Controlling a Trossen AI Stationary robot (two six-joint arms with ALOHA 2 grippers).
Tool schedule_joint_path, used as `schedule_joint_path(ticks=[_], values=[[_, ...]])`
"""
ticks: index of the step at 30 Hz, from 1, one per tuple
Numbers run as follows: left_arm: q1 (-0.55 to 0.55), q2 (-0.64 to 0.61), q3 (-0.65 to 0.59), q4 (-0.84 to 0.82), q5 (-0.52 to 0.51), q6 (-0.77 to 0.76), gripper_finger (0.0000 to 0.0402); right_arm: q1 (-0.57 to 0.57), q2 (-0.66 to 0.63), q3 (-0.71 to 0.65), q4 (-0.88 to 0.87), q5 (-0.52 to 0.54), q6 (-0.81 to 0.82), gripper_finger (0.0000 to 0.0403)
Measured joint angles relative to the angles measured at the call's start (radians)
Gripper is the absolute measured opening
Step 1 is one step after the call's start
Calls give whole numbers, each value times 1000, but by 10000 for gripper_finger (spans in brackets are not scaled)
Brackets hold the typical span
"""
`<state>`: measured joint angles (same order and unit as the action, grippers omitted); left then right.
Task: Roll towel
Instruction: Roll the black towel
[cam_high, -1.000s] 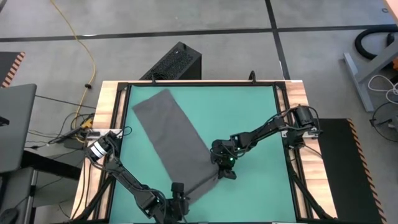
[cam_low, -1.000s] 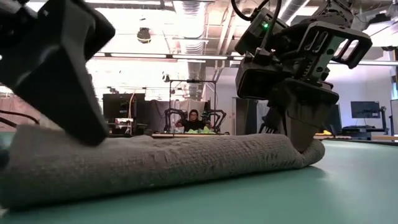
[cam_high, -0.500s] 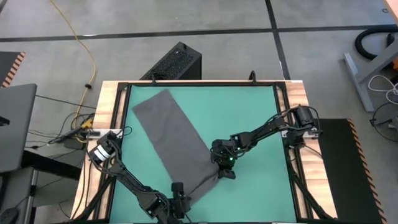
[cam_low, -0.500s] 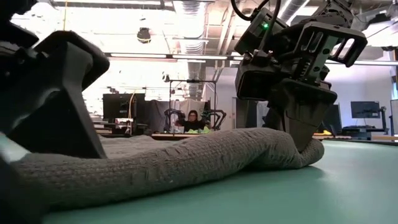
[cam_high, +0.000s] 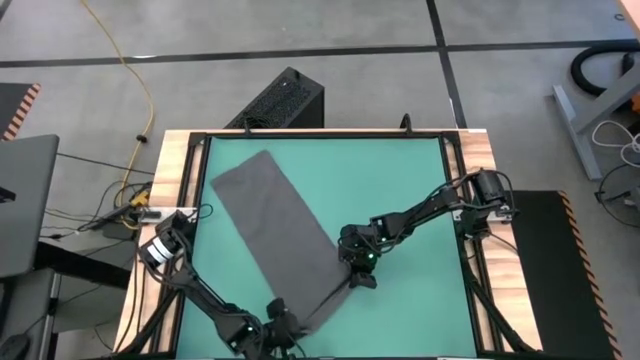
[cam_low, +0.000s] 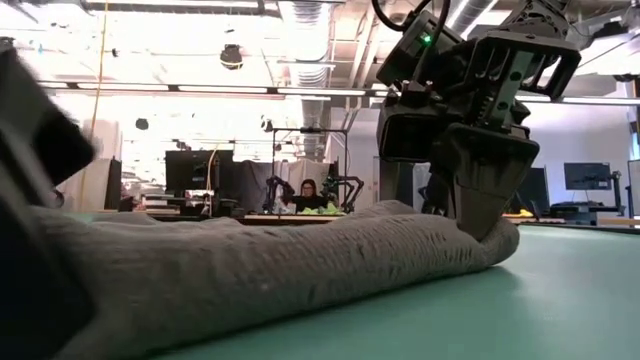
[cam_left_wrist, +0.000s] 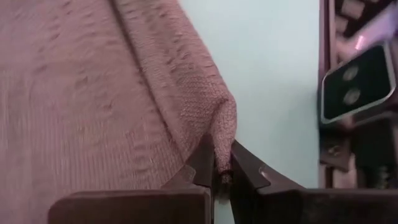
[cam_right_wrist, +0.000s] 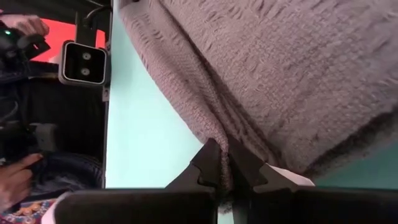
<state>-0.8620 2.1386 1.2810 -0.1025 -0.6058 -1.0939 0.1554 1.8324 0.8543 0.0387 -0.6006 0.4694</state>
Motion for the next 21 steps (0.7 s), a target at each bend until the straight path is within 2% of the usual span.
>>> schedule_joint_path(ticks=[6, 10, 12, 16, 21], values=[[-48, -11, -166, 291, -152, -236, 2, 24, 0, -1, -2, -1, 30, 33], [-35, -17, -226, 404, -170, -305, 2, 35, 0, -2, 14, 2, 34, 51], [-20, -19, -230, 422, -140, -314, 1, 37, 0, -2, 19, 3, 32, 64], [18, -31, -227, 415, -12, -341, 1, 18, -3, 3, 14, -21, 16, 103], [29, -51, -228, 349, 17, -427, 1, -7, -51, 3, -41, -44, -46, 162]])
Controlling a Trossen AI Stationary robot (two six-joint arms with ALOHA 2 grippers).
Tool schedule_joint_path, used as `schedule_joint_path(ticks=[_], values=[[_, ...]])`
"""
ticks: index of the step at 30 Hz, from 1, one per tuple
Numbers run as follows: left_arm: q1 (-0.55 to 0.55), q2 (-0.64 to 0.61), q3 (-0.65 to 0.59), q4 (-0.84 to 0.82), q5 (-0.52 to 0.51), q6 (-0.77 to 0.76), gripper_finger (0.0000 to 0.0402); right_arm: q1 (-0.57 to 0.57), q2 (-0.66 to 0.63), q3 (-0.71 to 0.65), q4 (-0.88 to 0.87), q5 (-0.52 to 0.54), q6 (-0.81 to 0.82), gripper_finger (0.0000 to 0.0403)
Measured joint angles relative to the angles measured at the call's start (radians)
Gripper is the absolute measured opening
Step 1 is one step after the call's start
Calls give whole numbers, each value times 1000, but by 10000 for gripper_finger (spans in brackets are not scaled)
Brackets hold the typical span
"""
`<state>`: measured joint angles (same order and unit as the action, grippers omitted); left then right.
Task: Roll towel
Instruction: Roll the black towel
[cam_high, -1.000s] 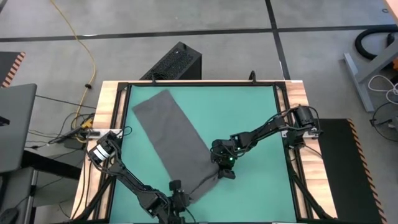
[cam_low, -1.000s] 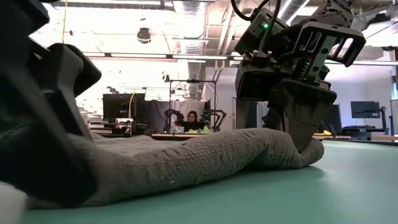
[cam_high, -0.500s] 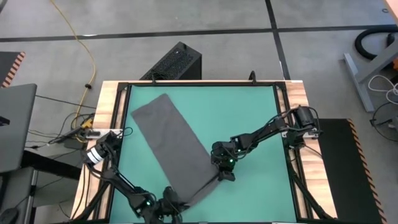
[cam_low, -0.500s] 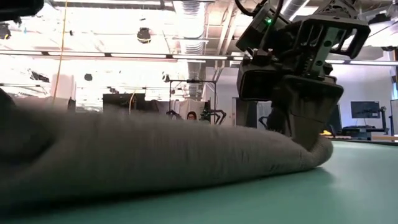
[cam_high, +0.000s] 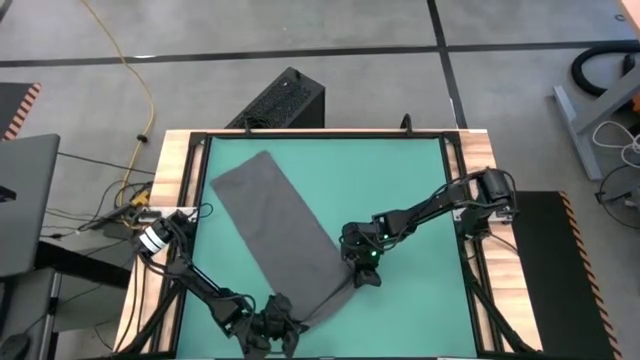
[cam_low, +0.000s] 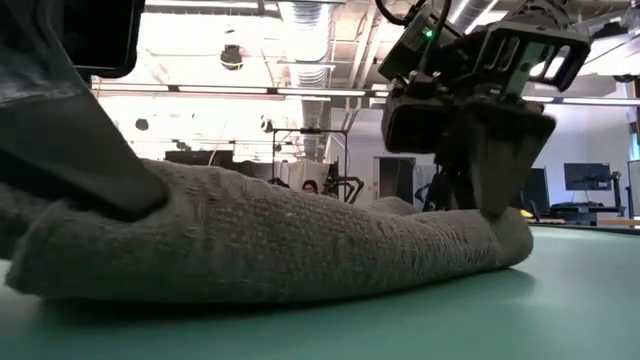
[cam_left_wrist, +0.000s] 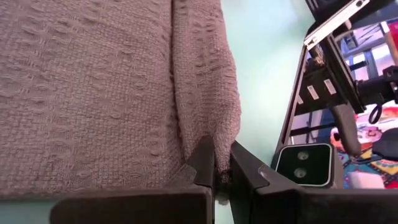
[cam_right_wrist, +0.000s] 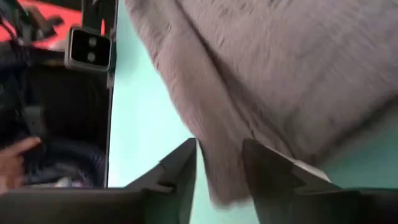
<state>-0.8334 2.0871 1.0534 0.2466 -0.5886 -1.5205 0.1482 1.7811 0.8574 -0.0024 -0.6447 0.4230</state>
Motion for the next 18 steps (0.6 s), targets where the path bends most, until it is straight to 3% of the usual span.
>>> schedule_joint_path(ticks=[4, 9, 13, 18], values=[[-5, -39, -3, -88, -6, -87, 0, -22, -92, 0, -129, 9, -76, 197], [-8, -53, -5, -124, 9, -137, 0, 17, -231, 0, -234, 166, -188, 212], [-8, -53, -5, -132, 2, -152, 0, 170, -304, -30, -170, 403, -347, 211], [-8, -53, -5, -130, -1, -155, 0, 385, -267, -70, -8, 736, -548, 208]])
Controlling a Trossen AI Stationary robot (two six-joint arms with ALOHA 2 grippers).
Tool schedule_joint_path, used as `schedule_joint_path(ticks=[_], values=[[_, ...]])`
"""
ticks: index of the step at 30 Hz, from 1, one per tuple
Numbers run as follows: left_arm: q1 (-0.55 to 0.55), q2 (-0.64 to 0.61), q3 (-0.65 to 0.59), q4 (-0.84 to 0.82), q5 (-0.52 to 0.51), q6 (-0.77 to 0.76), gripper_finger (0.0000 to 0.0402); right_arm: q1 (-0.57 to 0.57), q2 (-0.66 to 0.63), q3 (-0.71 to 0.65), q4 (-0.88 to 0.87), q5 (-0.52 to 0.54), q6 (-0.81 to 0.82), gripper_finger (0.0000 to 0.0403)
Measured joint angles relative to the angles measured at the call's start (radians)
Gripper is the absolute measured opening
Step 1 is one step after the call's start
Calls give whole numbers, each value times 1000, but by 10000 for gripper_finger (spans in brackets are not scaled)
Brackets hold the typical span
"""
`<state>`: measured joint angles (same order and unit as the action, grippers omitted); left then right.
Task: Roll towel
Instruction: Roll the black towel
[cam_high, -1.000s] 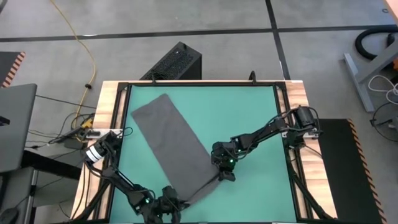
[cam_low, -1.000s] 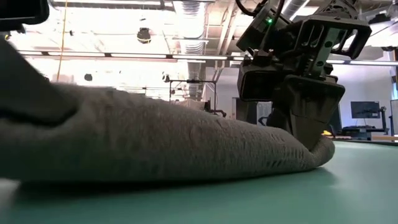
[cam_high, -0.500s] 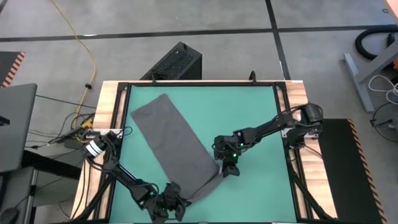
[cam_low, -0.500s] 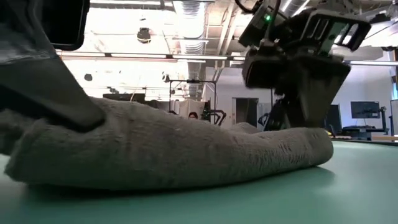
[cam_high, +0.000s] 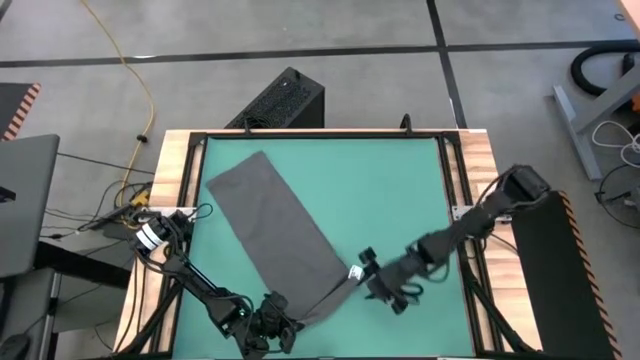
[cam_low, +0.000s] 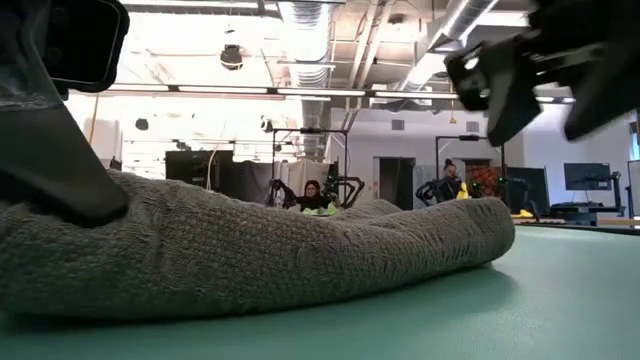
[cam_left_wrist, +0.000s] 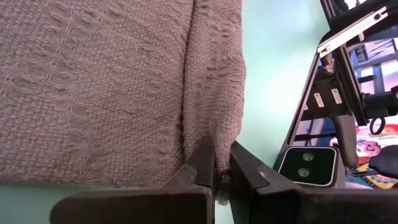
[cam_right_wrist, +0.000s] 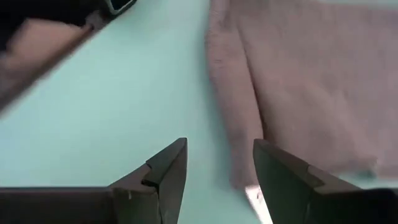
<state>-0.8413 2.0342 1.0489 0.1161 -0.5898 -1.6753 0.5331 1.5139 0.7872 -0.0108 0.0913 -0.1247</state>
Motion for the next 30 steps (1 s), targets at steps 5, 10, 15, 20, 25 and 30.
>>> schedule_joint_path(ticks=[5, 10, 15, 20, 25, 30], values=[[0, 0, 0, 6, -6, 6, 0, 118, 119, -7, 127, 273, -130, 208], [0, 0, 0, 13, -6, 15, 0, 152, 206, -7, 219, 356, -162, 208], [0, 0, 0, 14, -8, 17, 0, 126, 235, -6, 242, 358, -162, 207], [0, 0, 0, 15, -9, 22, 0, 76, 243, -5, 233, 317, -163, 206], [0, 0, 0, 16, -9, 27, 0, 26, 243, -5, 232, 254, -173, 187], [0, 0, 1, 27, -18, 51, 2, -34, 243, -12, 230, 176, -191, 151]])
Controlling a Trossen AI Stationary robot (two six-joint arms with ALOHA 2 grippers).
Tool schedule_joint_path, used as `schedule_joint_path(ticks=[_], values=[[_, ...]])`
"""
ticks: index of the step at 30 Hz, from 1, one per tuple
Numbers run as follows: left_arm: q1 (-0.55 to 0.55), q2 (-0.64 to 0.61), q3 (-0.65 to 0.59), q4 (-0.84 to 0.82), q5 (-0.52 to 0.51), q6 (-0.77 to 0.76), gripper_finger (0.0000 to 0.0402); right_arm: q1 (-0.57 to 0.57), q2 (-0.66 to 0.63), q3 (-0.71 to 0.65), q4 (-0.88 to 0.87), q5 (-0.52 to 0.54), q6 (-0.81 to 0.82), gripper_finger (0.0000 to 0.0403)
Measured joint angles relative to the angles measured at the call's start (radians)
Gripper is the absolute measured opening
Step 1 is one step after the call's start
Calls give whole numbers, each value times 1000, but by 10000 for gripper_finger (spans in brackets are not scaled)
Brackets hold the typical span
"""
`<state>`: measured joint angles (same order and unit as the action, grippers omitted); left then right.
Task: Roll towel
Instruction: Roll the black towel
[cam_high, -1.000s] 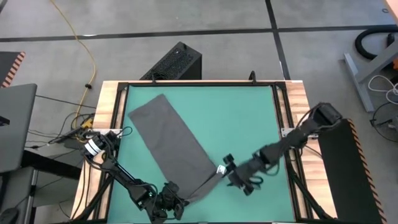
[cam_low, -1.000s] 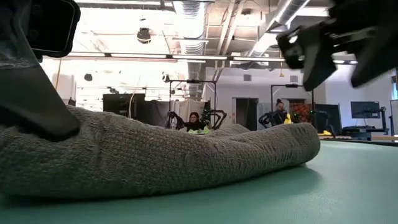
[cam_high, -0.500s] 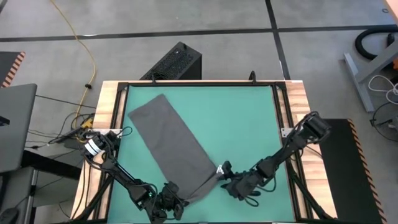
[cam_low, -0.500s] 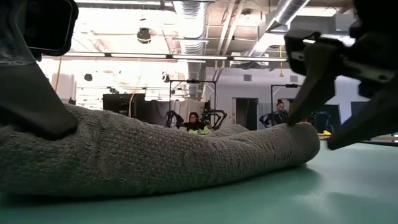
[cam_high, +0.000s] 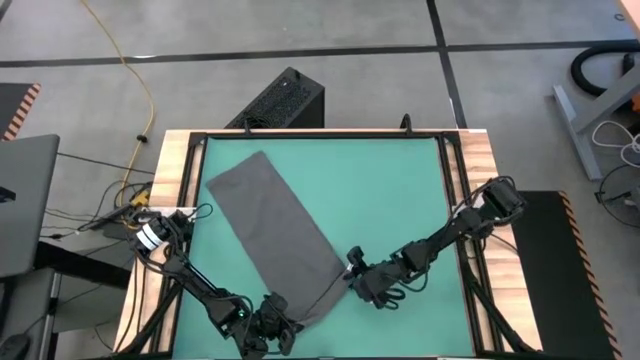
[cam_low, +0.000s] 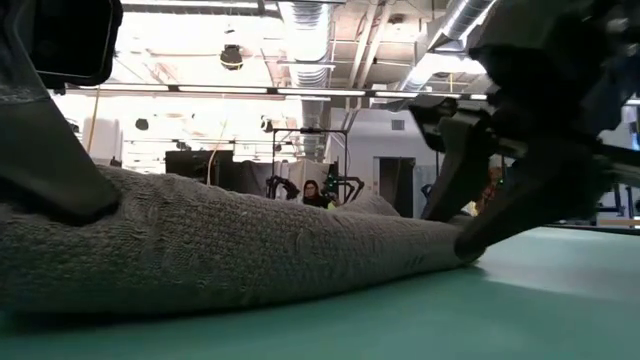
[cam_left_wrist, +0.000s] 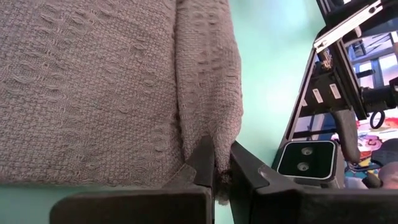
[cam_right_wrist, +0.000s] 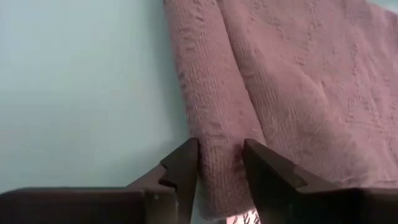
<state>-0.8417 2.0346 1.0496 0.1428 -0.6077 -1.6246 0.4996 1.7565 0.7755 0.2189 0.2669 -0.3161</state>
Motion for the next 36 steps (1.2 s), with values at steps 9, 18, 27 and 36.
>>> schedule_joint_path(ticks=[9, 18, 27, 36], values=[[-10, 1, 0, 9, -46, 18, 5, -121, -8, 0, -63, -334, 148, 22], [-12, 2, 0, 51, -38, 91, 21, -270, 0, 54, -216, -844, 468, 21], [-7, 1, 0, 38, 50, 164, 106, -350, 1, 52, -246, -886, 564, 20], [-35, -107, -6, -143, 54, 190, 126, -366, 110, 115, -277, -955, 557, 20]])
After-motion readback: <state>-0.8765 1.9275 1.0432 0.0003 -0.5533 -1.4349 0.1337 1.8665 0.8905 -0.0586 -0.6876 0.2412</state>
